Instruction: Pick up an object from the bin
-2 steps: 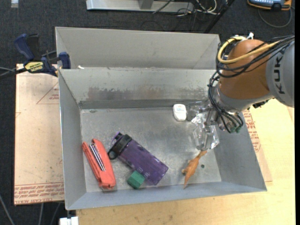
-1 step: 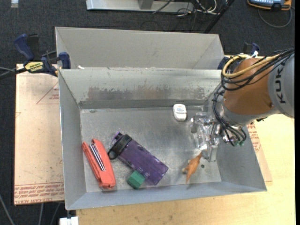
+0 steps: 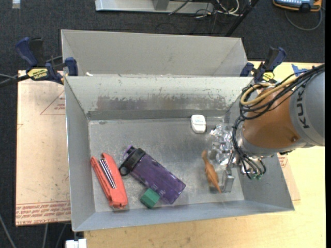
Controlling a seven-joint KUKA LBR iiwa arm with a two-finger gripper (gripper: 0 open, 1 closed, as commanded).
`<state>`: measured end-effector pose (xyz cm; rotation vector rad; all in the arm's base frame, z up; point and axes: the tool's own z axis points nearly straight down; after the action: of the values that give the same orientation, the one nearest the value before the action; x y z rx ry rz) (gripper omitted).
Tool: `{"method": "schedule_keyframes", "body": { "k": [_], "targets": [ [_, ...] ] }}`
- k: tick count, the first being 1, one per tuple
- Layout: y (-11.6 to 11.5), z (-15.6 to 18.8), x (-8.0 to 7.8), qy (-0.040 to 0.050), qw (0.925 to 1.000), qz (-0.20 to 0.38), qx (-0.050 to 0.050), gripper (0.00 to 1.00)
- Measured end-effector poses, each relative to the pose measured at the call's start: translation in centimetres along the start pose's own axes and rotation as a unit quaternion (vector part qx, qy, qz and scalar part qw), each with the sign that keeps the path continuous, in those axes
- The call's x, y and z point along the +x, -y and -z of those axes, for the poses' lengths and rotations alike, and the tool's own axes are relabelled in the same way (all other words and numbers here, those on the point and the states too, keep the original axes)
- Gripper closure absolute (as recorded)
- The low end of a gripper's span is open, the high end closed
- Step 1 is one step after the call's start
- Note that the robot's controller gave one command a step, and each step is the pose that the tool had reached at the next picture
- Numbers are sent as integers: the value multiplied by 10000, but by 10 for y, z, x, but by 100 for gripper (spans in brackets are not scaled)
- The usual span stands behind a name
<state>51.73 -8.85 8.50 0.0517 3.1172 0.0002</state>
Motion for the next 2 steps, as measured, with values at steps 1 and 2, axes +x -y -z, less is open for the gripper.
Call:
{"method": "schedule_keyframes", "body": {
  "k": [1, 2],
  "targets": [
    [20, -15, 8, -106, 9977, 673, -27, 0],
    [43, -12, 4, -88, 9856, 1689, -48, 0]
  ]
}}
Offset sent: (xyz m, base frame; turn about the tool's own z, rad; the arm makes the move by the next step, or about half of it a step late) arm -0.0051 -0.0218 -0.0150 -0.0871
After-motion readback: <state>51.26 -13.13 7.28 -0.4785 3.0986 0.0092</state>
